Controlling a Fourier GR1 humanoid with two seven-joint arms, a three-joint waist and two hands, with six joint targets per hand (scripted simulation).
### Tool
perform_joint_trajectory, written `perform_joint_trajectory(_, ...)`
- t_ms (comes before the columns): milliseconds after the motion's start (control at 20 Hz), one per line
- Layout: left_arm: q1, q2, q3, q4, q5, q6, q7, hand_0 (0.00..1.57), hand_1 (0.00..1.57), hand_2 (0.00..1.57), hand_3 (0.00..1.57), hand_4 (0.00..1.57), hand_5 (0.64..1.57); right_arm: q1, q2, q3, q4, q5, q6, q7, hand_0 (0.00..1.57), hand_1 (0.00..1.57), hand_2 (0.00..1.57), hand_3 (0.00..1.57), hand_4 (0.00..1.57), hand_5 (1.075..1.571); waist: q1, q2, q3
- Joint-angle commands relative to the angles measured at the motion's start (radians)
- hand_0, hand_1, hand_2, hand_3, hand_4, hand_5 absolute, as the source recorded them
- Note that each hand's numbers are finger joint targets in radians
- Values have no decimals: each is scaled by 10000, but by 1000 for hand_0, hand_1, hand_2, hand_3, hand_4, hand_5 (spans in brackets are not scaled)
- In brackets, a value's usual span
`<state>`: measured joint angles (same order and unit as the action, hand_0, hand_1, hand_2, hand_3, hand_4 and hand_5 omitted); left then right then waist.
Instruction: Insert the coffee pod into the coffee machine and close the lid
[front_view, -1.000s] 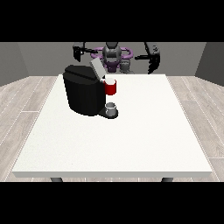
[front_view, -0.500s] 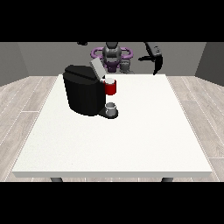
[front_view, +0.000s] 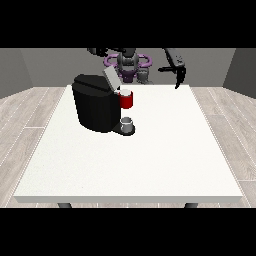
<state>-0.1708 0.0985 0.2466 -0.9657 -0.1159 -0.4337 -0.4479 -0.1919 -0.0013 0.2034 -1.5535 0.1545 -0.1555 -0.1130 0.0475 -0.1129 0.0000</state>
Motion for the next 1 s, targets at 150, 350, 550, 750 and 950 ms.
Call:
perform_joint_trajectory(150, 261, 40, -451, -1174, 297, -311, 80, 0, 0, 0, 0, 183, 1571, -1246, 9, -476, 996, 842, -539, 385, 0, 0, 0, 0, 225, 1571, 520, 699, 0)
perform_joint_trajectory(350, 476, -325, -923, -2217, 287, -107, 448, 0, 0, 0, 0, 317, 1571, -2083, -241, -1707, 1948, 142, -343, -22, 0, 0, 0, 0, 353, 1571, 981, 967, 3)
perform_joint_trajectory(550, 973, -294, -1142, -2782, 305, -192, 453, 0, 0, 0, 0, 373, 1571, -2407, -674, -2478, 2721, -41, -342, -415, 0, 0, 0, 0, 414, 1571, 1140, 1239, 4)
perform_joint_trajectory(750, 1401, 20, -977, -2581, 208, -51, -442, 0, 0, 0, 0, 342, 1571, -2436, -588, -2440, 3324, 51, -357, -1179, 0, 0, 0, 0, 389, 1571, 879, 1558, 1)
perform_joint_trajectory(950, 747, -8, -692, -2415, 709, 150, -29, 0, 0, 0, 0, 328, 1571, -3208, -657, -2696, 3921, -226, -87, -1077, 0, 0, 0, 0, 453, 1571, 666, 1786, 0)
